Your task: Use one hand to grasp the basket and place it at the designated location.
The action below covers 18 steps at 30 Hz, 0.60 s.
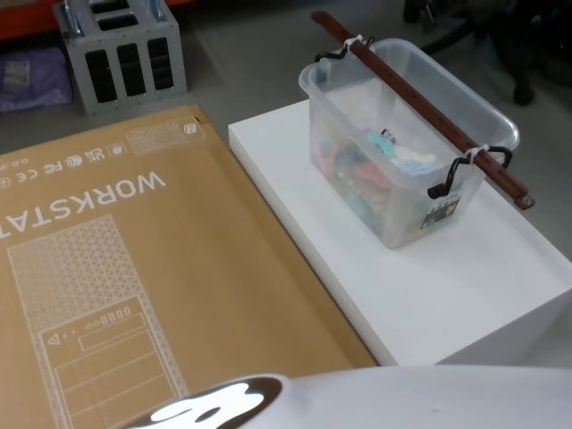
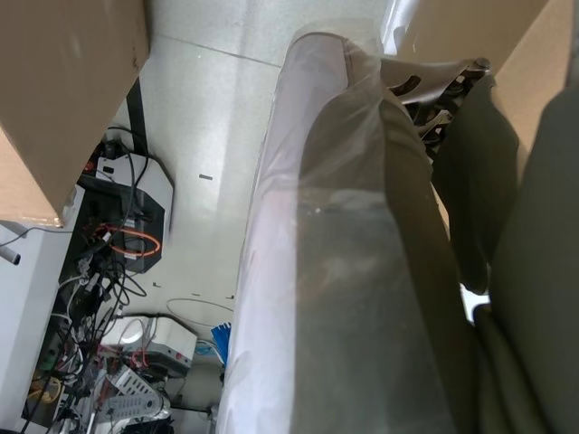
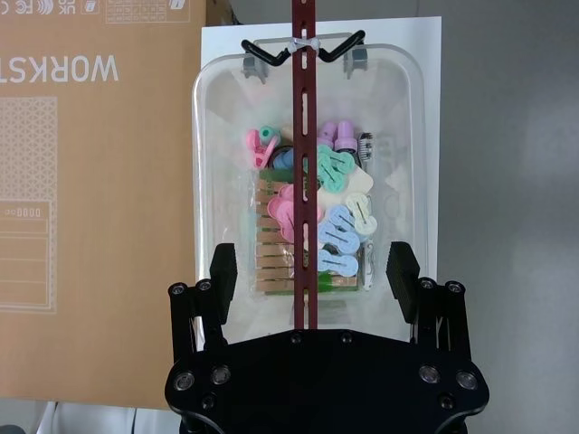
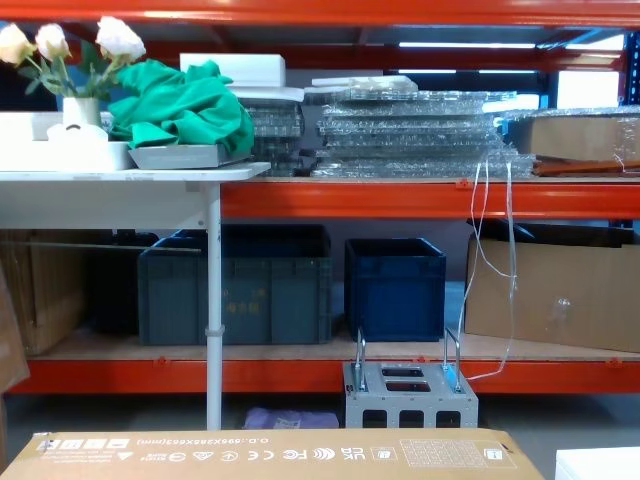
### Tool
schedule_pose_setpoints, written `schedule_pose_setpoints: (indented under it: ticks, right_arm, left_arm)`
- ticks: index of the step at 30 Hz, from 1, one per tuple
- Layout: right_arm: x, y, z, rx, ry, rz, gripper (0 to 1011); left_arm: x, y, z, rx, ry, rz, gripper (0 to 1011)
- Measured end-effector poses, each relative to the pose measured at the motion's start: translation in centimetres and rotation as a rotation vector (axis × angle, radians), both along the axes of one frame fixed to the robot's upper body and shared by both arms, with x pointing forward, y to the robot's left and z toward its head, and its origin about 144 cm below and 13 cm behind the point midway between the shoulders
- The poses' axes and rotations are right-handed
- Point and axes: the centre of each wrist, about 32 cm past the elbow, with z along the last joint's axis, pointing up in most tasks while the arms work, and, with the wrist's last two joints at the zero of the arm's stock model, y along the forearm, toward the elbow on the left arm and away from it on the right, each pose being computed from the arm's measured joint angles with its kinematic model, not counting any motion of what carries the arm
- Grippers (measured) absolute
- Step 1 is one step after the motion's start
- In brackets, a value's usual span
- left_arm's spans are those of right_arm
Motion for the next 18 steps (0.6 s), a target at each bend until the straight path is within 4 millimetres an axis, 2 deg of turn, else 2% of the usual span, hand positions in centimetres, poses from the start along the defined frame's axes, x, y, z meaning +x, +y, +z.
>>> schedule_pose_setpoints:
  ticks: [18]
  right_arm:
    - [0.05, 0.05, -0.08, -0.002, 0.003, 0.001, 1000]
  left_arm:
    - [0.0, 0.0, 0.0, 0.0, 0.0, 0.0, 0]
